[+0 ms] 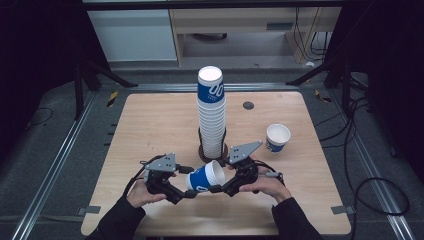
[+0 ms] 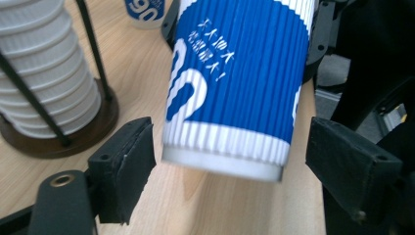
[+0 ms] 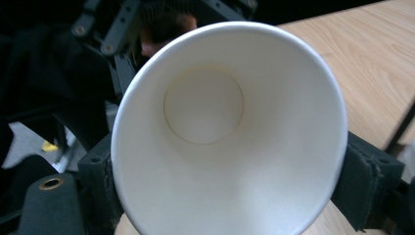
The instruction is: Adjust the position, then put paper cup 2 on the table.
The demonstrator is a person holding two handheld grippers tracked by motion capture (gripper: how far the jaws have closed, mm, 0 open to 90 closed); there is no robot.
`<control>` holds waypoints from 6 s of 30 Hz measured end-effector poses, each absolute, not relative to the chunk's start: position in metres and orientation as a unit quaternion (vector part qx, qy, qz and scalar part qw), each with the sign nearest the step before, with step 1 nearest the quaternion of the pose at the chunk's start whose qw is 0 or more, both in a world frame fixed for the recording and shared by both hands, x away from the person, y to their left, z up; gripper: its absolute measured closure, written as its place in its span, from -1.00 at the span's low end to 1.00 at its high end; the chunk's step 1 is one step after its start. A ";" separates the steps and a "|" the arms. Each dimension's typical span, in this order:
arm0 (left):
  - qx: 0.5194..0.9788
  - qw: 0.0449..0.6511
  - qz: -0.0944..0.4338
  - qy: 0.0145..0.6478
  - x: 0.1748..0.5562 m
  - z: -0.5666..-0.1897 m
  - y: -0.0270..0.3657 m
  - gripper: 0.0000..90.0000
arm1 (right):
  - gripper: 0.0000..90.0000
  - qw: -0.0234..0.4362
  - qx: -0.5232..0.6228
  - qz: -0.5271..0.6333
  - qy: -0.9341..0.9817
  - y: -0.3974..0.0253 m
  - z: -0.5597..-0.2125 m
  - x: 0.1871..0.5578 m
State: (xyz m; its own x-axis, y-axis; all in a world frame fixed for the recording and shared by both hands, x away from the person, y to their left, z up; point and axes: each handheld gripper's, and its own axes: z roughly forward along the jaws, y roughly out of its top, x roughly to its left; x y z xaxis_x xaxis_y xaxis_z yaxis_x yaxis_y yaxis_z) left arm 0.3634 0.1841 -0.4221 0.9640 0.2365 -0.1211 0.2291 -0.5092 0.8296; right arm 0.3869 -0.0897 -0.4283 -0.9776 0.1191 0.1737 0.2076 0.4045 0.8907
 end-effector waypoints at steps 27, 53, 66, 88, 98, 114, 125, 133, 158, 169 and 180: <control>0.933 0.346 -0.009 0.101 0.359 -0.452 0.153 -0.40 | -0.66 0.025 -0.046 -0.425 -0.904 -0.060 -0.443 0.376; 0.850 0.494 0.036 0.180 0.369 -0.432 0.185 -0.40 | -0.81 0.003 -0.153 -0.569 -0.808 -0.091 -0.423 0.395; 0.850 0.497 0.042 0.172 0.363 -0.432 0.171 -0.40 | -0.78 0.038 -0.142 -0.585 -0.797 -0.078 -0.426 0.392; 0.856 0.483 0.044 0.177 0.362 -0.438 0.172 -0.51 | -0.55 0.031 -0.141 -0.585 -0.798 -0.076 -0.424 0.391; 0.845 0.476 0.065 0.234 0.374 -0.442 0.193 -0.57 | -0.55 -0.037 -0.197 -0.570 -0.797 -0.109 -0.414 0.395; 0.823 0.475 0.097 0.297 0.384 -0.442 0.211 -0.60 | -0.55 -0.125 -0.282 -0.547 -0.778 -0.144 -0.405 0.395; 0.810 0.474 0.114 0.327 0.390 -0.441 0.223 -0.62 | -0.55 -0.165 -0.320 -0.521 -0.774 -0.161 -0.400 0.394; 0.798 0.474 0.126 0.350 0.392 -0.441 0.234 -0.64 | -0.55 -0.188 -0.347 -0.495 -0.774 -0.176 -0.398 0.391; 0.787 0.475 0.141 0.367 0.393 -0.435 0.247 -0.62 | -0.55 -0.213 -0.421 -0.406 -0.782 -0.217 -0.426 0.388; 0.786 0.478 0.138 0.367 0.392 -0.434 0.248 -0.61 | -0.56 -0.200 -0.434 -0.377 -0.794 -0.221 -0.449 0.387; 0.790 0.470 0.141 0.368 0.393 -0.436 0.247 -0.61 | -0.57 -0.205 -0.439 -0.351 -0.801 -0.225 -0.463 0.393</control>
State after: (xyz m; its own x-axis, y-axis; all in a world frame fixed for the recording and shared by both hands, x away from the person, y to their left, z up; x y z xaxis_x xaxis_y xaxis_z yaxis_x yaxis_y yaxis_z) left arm 0.3930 0.2466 -0.4359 0.6903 0.7130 -0.1232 0.4491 -0.2887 0.8456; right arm 0.3934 -0.2250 -0.4631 -0.5304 0.8475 -0.0197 0.5601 0.3678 0.7423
